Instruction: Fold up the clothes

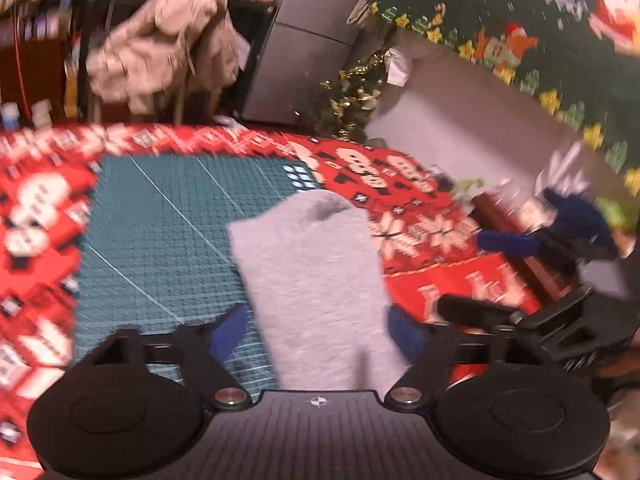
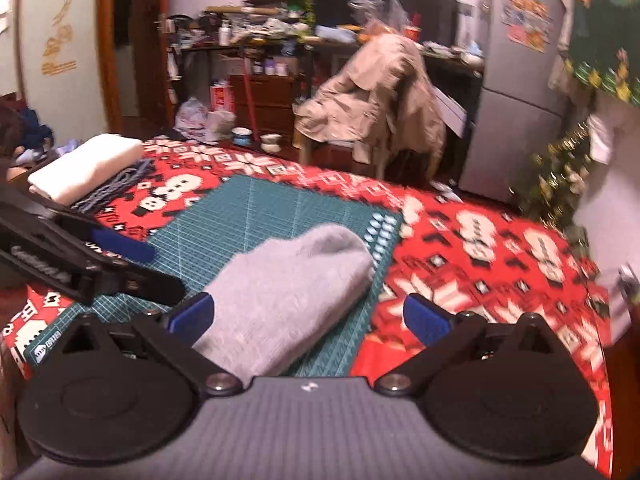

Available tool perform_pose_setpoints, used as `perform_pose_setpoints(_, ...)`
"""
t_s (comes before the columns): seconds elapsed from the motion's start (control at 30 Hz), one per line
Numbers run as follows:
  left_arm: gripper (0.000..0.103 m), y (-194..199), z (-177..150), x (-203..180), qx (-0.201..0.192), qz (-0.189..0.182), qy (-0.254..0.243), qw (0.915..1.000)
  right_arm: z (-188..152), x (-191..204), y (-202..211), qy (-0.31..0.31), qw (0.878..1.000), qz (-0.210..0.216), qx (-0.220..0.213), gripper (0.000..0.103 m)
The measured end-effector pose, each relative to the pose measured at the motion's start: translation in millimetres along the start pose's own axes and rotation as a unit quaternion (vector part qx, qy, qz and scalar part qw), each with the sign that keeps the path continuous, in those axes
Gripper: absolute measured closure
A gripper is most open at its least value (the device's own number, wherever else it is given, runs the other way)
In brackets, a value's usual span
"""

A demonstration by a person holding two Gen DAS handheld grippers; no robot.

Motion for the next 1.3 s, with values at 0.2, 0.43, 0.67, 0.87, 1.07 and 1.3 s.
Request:
perform_pose_setpoints(0.2,0.094,-23,9,8,-0.014,-0.019,0.034,0.9991,16,1,-33,-0.009,0.999,0.012,0.043,0.083)
perform_pose_setpoints(0.43,0.101,-51,8,17,0.011,-0.020,0.046,0.9987,14,-3,-80,-0.044,0.997,0.018,0.068,0.093)
perform_pose_setpoints(0.67,0.102,-58,-3,20,0.023,-0.019,0.038,0.9988,-4,-10,-102,-0.063,0.995,0.022,0.077,0.093)
perform_pose_setpoints(0.87,0.102,-50,12,26,-0.005,-0.042,0.058,0.9974,19,-20,-94,-0.088,0.994,0.021,0.060,0.091)
perform_pose_setpoints(1.07,0.101,-76,20,18,0.031,-0.031,0.010,0.9990,22,-44,-123,-0.126,0.989,0.008,0.078,0.090)
perform_pose_setpoints(1.3,0.100,-72,14,25,0.028,-0.039,0.010,0.9988,18,-72,-132,-0.178,0.981,0.014,0.070,0.091)
Point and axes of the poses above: each gripper's, at about its wrist camera, not at the fingertips, and y roughly against the way its jaws point, x to its left, z to its top, the point moved 2 cm from there along -y, roughly the way its jaws point, and after that the axes turned 14 degrees about -y, right-handed, at the moved point
